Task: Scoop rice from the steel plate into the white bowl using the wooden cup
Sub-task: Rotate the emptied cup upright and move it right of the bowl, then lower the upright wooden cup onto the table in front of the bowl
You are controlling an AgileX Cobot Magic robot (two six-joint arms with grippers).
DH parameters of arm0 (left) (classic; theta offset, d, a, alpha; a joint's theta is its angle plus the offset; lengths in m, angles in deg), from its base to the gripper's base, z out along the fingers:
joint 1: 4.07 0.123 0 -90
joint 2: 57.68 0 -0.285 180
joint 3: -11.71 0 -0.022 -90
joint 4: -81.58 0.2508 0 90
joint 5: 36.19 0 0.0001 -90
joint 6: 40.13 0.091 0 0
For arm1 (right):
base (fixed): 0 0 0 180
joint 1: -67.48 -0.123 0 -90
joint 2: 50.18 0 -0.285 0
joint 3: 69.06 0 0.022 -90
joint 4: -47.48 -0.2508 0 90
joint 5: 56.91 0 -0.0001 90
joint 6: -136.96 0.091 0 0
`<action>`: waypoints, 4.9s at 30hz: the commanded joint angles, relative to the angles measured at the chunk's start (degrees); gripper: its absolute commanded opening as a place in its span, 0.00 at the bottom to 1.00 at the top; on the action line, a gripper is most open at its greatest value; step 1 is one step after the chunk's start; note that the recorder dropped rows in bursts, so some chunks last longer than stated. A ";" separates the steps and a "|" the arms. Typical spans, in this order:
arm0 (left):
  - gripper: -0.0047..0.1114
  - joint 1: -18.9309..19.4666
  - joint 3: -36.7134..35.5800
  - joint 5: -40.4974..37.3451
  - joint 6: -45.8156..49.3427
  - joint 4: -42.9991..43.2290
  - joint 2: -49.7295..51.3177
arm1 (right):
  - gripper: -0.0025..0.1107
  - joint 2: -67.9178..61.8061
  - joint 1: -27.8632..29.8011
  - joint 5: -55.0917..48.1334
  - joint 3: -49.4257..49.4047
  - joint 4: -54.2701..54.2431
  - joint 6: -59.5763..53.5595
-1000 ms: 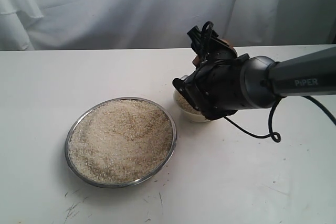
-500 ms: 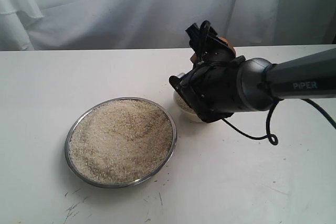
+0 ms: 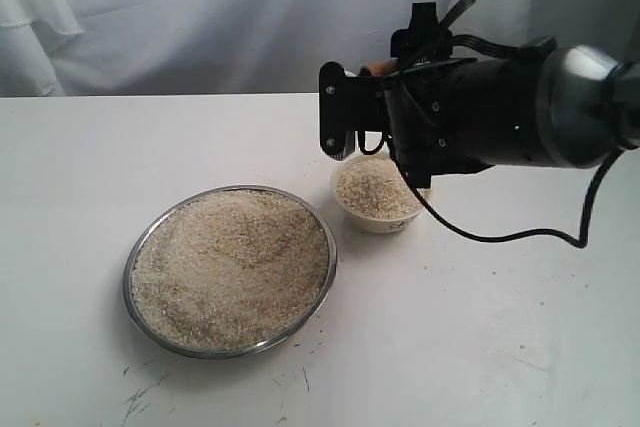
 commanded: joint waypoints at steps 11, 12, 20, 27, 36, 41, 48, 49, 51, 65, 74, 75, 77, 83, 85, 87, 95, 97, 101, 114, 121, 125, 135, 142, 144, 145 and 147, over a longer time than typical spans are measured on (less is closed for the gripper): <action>0.04 -0.09 -0.26 0.36 -0.18 -0.04 -0.29 | 0.02 19.87 4.69 26.19 -19.61 -16.40 19.07; 0.04 -0.09 -0.26 0.36 -0.18 -0.04 -0.29 | 0.02 20.84 5.16 27.65 -20.81 -17.35 19.07; 0.04 -0.09 -0.26 0.36 -0.18 -0.04 -0.29 | 0.02 30.84 12.22 43.02 -32.02 -43.98 0.16; 0.04 -0.09 -0.26 0.36 -0.18 -0.04 -0.29 | 0.02 30.99 16.61 53.38 -38.92 -56.40 -11.48; 0.04 -0.09 -0.26 0.36 -0.18 -0.04 -0.29 | 0.02 28.67 22.50 65.44 -44.11 -56.54 -11.62; 0.04 -0.09 -0.26 0.36 -0.18 -0.04 -0.29 | 0.02 23.16 24.20 69.93 -44.73 -54.49 -11.13; 0.04 -0.09 -0.26 0.36 -0.18 -0.04 -0.29 | 0.02 14.31 24.18 77.49 -44.72 -46.76 -10.71; 0.04 -0.09 -0.26 0.36 -0.18 -0.04 -0.29 | 0.02 13.25 24.18 78.40 -44.72 -45.32 -10.59; 0.04 -0.09 -0.26 0.36 -0.18 -0.04 -0.29 | 0.02 11.33 24.18 79.97 -44.72 -43.59 -10.51; 0.04 -0.09 -0.26 0.36 -0.18 -0.04 -0.29 | 0.02 2.94 28.58 90.70 -44.04 -29.48 -7.33; 0.04 -0.09 -0.26 0.36 -0.18 -0.04 -0.29 | 0.02 -0.58 28.86 91.18 -41.71 -23.75 -4.04; 0.04 -0.09 -0.26 0.36 -0.18 -0.04 -0.29 | 0.02 -0.87 28.86 91.18 -41.71 -23.75 -4.19; 0.04 -0.09 -0.26 0.36 -0.18 -0.04 -0.29 | 0.02 -1.42 28.86 91.14 -41.27 -23.59 -4.20; 0.04 -0.09 -0.26 0.36 -0.18 -0.04 -0.29 | 0.02 -3.49 28.86 91.51 -39.30 -20.43 -3.65; 0.04 -0.09 -0.26 0.36 -0.18 -0.04 -0.29 | 0.02 -4.24 28.86 91.51 -38.70 -19.38 -3.65; 0.04 -0.09 -0.26 0.36 -0.18 -0.04 -0.29 | 0.02 -4.40 28.86 91.51 -38.30 -19.11 -3.65; 0.04 -0.09 -0.26 0.36 -0.18 -0.04 -0.29 | 0.02 -4.40 28.86 91.38 -37.31 -18.34 -3.18; 0.04 -0.09 -0.26 0.36 -0.18 -0.04 -0.29 | 0.02 -4.40 28.86 91.15 -37.31 -18.34 -3.42; 0.04 -0.09 -0.26 0.36 -0.18 -0.04 -0.29 | 0.02 -5.40 28.86 91.28 -36.34 -17.67 -3.43; 0.04 -0.09 -0.26 0.36 -0.18 -0.04 -0.29 | 0.02 -9.37 28.74 92.80 -33.55 -15.74 -2.57; 0.04 -0.09 -0.26 0.36 -0.18 -0.04 -0.29 | 0.02 -10.42 28.74 92.80 -32.01 -14.54 -0.54; 0.04 -0.09 -0.26 0.36 -0.18 -0.04 -0.29 | 0.02 -11.23 28.31 92.80 -31.77 -14.33 -0.54; 0.04 -0.09 -0.26 0.36 -0.18 -0.04 -0.29 | 0.02 -13.21 26.82 92.66 -31.40 -13.87 -0.54; 0.04 -0.09 -0.26 0.36 -0.18 -0.04 -0.29 | 0.02 -13.21 26.83 92.29 -31.40 -14.10 1.33; 0.04 -0.09 -0.26 0.36 -0.18 -0.04 -0.29 | 0.02 -13.21 26.83 92.18 -31.40 -15.01 1.33; 0.04 -0.09 -0.26 0.36 -0.18 -0.04 -0.29 | 0.02 -13.21 26.83 92.18 -31.40 -15.44 1.55; 0.04 -0.09 -0.26 0.36 -0.18 -0.04 -0.29 | 0.09 -13.21 26.83 92.18 -31.40 -15.44 1.68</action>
